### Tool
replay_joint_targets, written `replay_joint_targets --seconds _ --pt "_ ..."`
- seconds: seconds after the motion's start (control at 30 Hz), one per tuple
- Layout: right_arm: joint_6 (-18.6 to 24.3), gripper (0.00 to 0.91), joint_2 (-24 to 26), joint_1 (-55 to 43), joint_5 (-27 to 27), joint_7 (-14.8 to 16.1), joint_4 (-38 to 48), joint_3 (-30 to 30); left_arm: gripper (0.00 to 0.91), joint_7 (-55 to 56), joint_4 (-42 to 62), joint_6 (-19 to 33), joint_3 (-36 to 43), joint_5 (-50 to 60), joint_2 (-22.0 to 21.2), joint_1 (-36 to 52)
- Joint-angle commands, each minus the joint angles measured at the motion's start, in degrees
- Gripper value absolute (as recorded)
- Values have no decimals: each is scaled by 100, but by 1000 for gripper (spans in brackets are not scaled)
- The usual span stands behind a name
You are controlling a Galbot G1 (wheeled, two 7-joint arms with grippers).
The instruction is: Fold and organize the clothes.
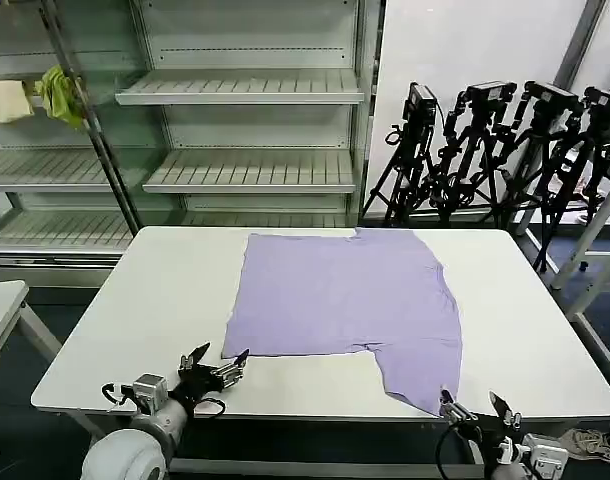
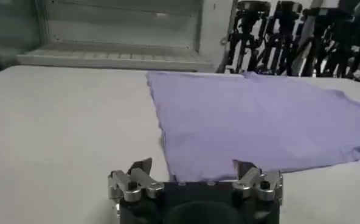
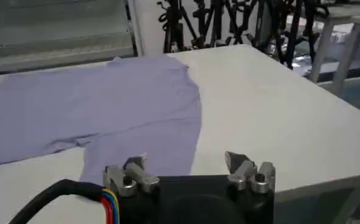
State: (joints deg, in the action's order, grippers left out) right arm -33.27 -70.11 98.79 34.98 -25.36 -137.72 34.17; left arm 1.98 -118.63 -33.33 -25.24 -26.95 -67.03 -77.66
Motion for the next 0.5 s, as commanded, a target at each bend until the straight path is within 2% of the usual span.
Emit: replay_joint_targets --seconds 0.03,0.5 --pt "4 907 -10 -5 9 0 65 -35 907 -8 101 3 80 105 -35 28" --pt "3 907 -4 -71 -61 11 198 -179 907 -29 241 8 126 152 -114 66"
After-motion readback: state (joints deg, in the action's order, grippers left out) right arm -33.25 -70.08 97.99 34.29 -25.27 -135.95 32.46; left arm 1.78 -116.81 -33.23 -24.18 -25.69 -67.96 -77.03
